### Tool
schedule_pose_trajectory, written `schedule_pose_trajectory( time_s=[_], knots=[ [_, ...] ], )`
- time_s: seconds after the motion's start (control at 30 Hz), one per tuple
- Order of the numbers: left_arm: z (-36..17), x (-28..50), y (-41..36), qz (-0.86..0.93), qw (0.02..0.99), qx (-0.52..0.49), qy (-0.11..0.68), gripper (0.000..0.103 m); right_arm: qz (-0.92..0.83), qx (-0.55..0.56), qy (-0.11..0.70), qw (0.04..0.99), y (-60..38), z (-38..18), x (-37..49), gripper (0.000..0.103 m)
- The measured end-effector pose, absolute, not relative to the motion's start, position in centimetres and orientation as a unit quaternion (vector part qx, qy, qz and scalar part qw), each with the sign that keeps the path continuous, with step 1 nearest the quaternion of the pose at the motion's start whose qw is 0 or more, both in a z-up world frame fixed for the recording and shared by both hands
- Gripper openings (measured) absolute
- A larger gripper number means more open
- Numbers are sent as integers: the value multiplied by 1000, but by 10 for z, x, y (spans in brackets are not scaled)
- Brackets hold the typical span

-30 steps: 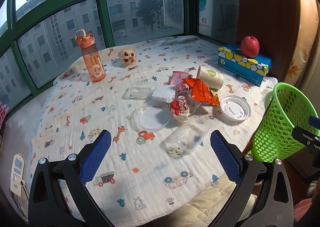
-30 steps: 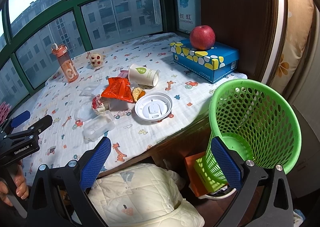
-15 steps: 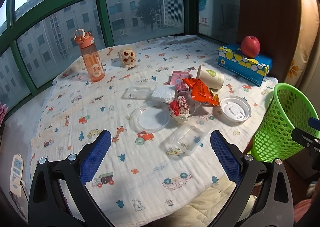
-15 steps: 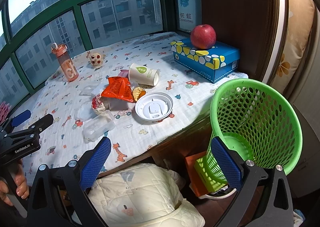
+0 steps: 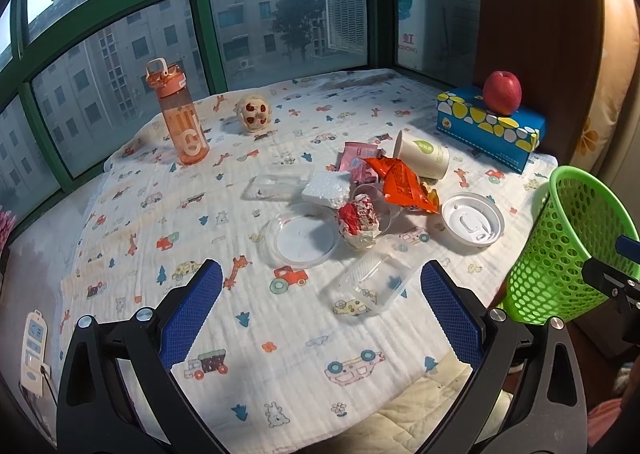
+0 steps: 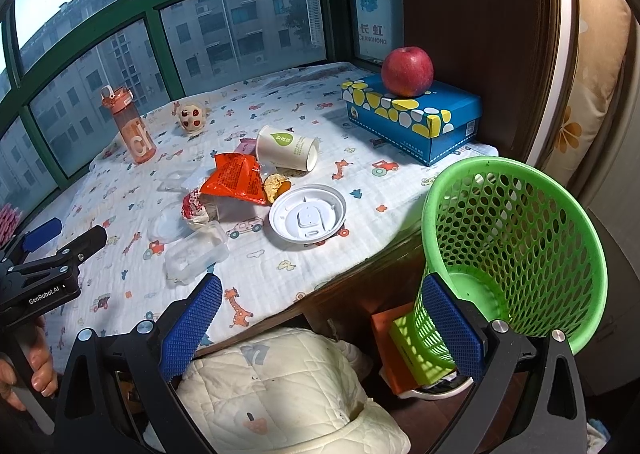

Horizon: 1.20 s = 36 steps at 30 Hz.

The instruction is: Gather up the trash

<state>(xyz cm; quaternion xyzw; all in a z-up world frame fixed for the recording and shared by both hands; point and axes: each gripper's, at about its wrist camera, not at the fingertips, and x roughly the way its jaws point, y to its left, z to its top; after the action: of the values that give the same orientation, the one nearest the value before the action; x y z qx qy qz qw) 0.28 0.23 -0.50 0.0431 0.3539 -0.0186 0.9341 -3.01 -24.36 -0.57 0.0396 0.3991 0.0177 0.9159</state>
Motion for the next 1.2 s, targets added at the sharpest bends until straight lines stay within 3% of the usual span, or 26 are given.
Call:
schedule_pose_trajectory(
  time_s=[1.2],
  knots=[
    [-15, 45, 31, 11, 926, 24, 378, 98, 65, 29, 419, 905, -230, -23, 37, 97]
  ],
)
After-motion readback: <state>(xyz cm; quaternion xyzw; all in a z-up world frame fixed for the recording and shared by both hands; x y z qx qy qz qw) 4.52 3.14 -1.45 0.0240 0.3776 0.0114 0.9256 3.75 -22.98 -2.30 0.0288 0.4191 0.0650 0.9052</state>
